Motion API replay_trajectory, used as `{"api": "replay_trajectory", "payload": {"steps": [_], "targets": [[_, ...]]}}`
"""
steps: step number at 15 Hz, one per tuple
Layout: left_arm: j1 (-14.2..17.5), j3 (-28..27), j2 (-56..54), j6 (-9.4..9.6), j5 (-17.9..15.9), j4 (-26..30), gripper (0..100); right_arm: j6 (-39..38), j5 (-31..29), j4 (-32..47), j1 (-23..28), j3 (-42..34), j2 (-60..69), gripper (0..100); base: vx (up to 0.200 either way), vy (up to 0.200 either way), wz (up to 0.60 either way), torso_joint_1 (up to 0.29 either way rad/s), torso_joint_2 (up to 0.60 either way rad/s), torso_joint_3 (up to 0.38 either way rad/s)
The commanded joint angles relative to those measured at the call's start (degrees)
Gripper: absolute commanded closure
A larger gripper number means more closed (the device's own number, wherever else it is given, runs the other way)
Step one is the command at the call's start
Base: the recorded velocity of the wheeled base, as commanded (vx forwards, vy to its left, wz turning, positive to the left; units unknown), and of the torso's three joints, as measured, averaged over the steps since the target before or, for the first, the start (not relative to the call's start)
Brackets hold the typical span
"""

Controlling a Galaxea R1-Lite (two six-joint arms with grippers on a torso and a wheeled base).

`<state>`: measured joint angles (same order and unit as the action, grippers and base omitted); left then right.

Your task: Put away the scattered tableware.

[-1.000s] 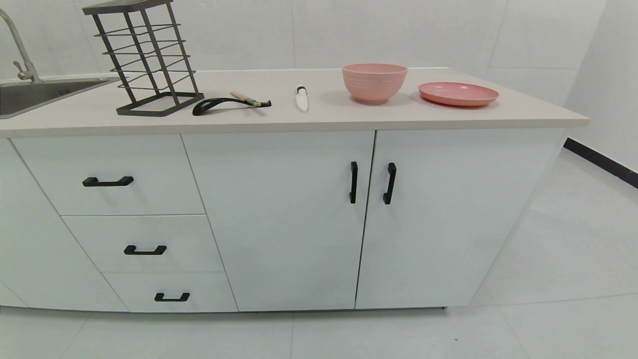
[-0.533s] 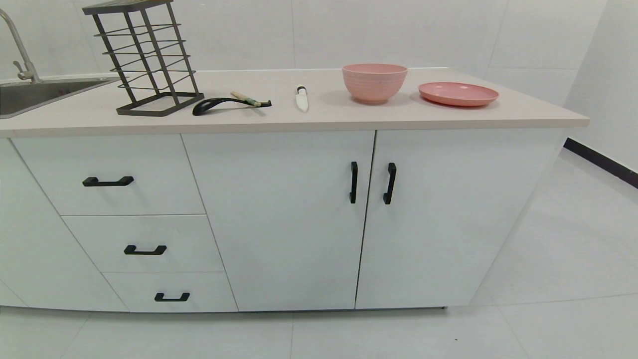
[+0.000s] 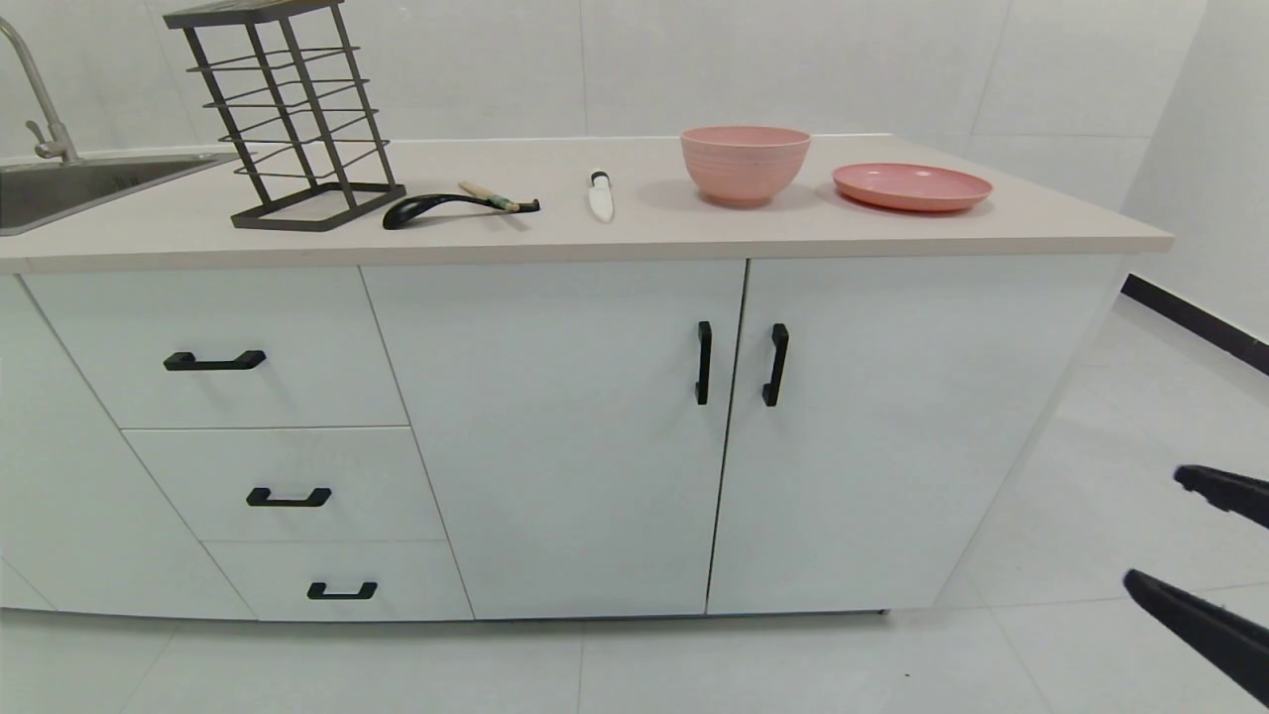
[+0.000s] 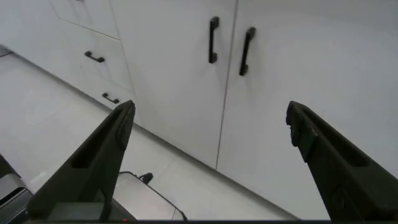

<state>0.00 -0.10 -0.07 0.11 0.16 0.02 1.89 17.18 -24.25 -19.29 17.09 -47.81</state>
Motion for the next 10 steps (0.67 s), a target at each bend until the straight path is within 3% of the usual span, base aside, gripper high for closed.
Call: {"api": "replay_trajectory", "payload": {"steps": [1,3,10], "targets": [[0.0,0.0,0.1,-0.02,0.0,0.0,0,2.4,5.1,-8.6,-1.5,0.1,-13.7,0,0.000,0.000,0.00,0.000,0.00,0.000],[0.0,0.0,0.1,-0.20,0.0,0.0,0,6.2,14.7,-18.0,-1.2,0.3,-20.1,0,0.000,0.000,0.00,0.000,0.00,0.000],[0.0,0.1,0.1,0.15,-0.1,0.0,0,10.2,21.5,-44.0,-0.7,1.5,-48.9,0,0.000,0.000,0.00,0.000,0.00,0.000]]}}
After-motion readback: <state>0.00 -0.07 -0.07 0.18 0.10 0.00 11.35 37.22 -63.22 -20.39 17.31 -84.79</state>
